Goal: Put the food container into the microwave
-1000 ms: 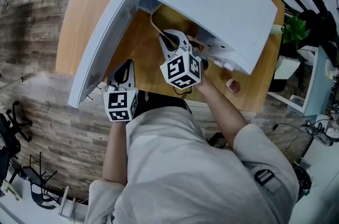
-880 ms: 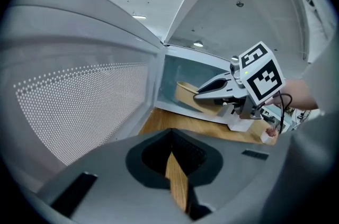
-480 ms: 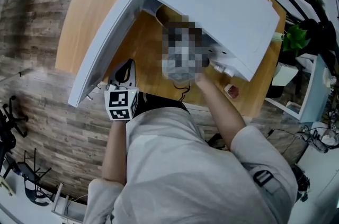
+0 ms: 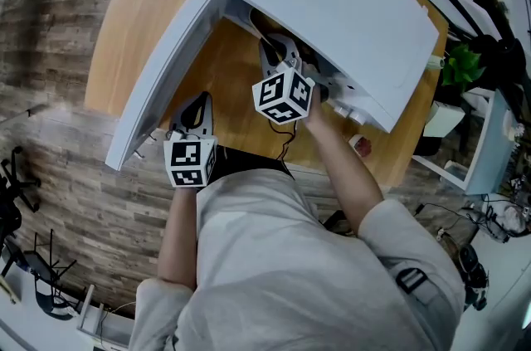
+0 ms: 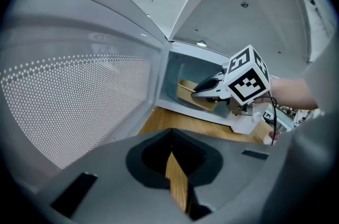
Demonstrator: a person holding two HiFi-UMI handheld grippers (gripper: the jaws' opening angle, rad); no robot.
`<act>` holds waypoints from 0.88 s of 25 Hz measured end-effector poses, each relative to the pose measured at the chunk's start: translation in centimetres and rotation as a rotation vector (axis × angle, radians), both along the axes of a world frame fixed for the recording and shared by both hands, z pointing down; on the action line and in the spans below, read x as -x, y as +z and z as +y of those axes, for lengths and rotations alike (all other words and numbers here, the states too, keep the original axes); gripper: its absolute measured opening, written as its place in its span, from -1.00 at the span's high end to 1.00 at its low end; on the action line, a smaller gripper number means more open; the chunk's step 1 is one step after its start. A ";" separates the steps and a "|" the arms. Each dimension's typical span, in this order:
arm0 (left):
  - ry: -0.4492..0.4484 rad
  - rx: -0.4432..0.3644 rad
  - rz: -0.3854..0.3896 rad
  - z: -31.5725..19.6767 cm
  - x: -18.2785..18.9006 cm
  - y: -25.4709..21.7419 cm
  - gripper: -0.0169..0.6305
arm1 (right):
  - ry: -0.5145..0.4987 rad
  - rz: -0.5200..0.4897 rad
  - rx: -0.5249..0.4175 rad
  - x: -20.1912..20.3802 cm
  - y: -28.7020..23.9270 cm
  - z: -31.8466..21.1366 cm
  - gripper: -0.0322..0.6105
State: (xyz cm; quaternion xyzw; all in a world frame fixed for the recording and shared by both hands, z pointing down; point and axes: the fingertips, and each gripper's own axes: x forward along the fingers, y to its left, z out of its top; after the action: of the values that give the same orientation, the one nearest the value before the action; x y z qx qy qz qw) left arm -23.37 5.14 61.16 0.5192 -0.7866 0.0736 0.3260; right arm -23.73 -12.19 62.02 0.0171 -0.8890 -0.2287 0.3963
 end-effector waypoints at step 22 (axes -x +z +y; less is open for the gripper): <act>-0.006 0.022 0.001 0.1 0.9 0.4 0.91 | -0.036 0.032 -0.160 1.5 1.1 -2.7 0.79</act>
State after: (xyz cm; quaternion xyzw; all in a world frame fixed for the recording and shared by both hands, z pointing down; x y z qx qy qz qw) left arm -24.25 5.23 61.57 0.5131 -0.7872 0.0812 0.3323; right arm -25.19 -14.90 63.09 0.0290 -0.8617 -0.3063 0.4035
